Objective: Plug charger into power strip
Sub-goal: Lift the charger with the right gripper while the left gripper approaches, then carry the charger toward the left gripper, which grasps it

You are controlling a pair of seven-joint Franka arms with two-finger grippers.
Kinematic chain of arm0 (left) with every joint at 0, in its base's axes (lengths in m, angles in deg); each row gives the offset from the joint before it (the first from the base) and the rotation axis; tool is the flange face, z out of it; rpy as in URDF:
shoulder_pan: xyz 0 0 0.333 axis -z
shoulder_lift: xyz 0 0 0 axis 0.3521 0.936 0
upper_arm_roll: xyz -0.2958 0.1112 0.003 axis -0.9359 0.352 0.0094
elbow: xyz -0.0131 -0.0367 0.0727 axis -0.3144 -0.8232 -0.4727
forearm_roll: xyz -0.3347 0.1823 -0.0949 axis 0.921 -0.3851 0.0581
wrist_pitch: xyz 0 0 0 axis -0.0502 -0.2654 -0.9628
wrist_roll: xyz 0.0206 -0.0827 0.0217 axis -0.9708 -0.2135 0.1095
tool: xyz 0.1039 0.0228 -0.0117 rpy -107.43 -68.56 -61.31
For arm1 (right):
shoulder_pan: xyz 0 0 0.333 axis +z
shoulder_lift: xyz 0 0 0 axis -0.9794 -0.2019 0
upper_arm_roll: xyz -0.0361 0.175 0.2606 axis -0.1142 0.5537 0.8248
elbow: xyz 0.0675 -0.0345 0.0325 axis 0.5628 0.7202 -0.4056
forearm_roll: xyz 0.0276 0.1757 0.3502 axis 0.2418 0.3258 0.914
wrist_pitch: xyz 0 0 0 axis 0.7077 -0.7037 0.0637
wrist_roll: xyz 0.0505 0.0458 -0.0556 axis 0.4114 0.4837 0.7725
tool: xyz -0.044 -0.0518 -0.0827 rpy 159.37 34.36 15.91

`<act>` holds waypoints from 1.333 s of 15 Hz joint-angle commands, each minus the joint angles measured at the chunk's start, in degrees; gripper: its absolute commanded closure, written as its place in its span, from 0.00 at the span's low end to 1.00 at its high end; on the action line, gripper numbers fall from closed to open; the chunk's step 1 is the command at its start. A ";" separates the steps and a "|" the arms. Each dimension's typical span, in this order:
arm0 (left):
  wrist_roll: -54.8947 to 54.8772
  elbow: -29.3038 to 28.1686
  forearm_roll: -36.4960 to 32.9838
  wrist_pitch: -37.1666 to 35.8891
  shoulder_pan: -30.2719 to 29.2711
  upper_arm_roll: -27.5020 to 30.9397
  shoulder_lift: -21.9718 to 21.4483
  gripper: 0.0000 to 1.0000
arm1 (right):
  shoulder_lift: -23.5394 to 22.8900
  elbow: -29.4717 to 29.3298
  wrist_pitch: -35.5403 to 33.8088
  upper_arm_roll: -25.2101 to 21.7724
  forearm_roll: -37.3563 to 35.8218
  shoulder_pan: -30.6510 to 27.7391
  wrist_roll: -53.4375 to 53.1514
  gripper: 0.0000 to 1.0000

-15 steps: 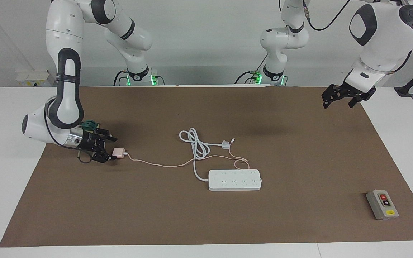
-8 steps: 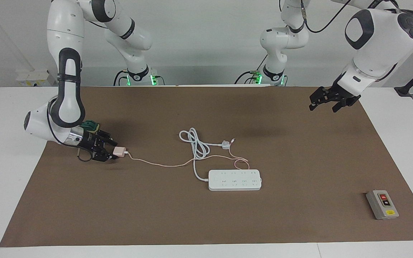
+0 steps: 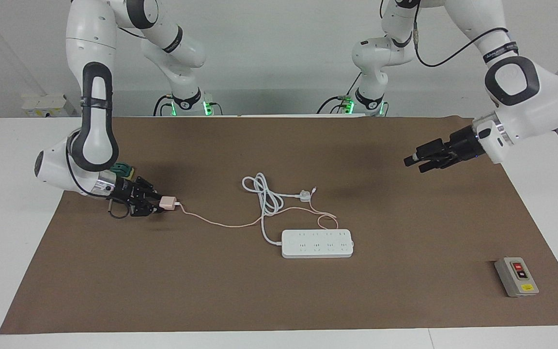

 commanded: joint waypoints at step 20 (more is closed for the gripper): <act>-28.39 -13.47 37.21 -8.91 2.94 -5.84 7.11 0.00 | -0.93 -22.05 8.42 0.83 5.10 38.46 -42.24 1.00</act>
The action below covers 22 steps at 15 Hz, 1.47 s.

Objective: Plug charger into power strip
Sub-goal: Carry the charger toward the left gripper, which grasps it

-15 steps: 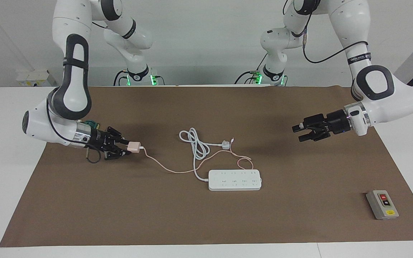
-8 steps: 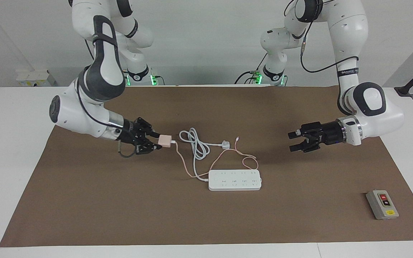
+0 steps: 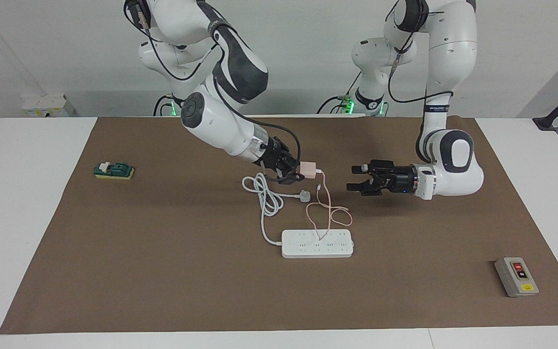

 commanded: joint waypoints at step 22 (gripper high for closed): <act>-7.33 -8.50 6.76 2.54 6.14 0.08 -4.32 0.71 | -2.78 -1.52 0.58 -0.26 0.68 2.29 -0.09 1.00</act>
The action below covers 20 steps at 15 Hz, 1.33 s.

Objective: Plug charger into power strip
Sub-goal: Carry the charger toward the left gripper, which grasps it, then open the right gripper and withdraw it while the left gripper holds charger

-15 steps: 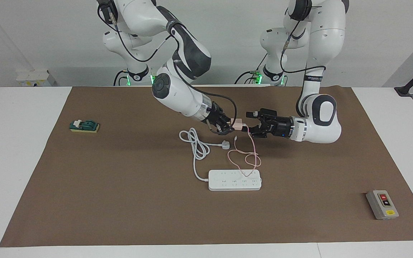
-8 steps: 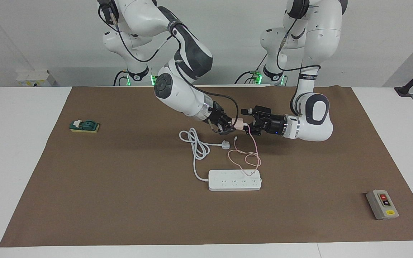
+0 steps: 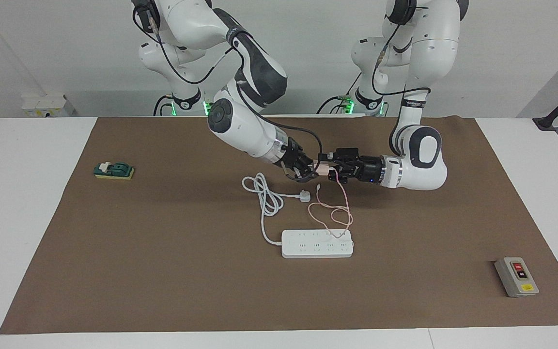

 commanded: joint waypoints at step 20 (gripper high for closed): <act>-6.85 6.47 -42.80 20.32 -2.01 1.49 -10.51 1.00 | 1.63 -6.44 -6.70 -0.72 -3.53 -10.65 -0.97 0.00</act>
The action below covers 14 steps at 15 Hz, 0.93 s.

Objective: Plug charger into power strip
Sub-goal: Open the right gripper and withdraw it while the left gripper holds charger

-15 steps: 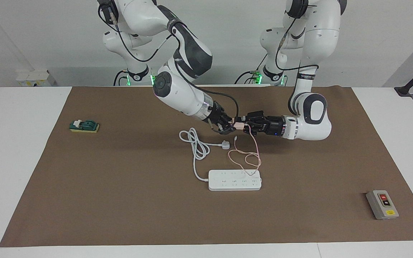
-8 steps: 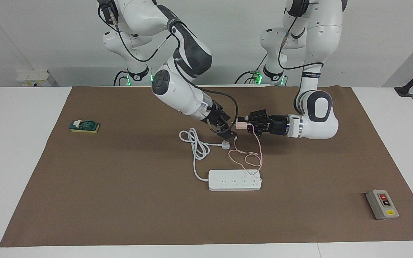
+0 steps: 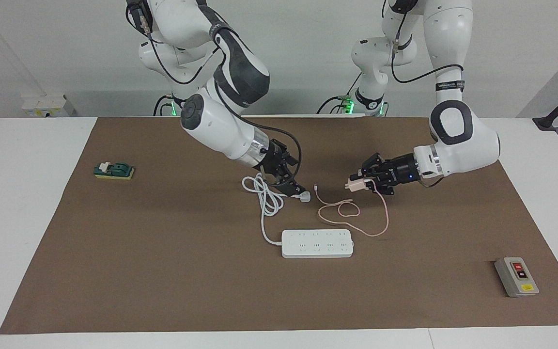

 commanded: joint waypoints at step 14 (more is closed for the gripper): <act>-6.18 15.59 -49.44 18.73 10.67 -0.42 13.62 1.00 | 6.62 -9.45 -25.59 -0.49 -25.91 -17.70 62.97 0.00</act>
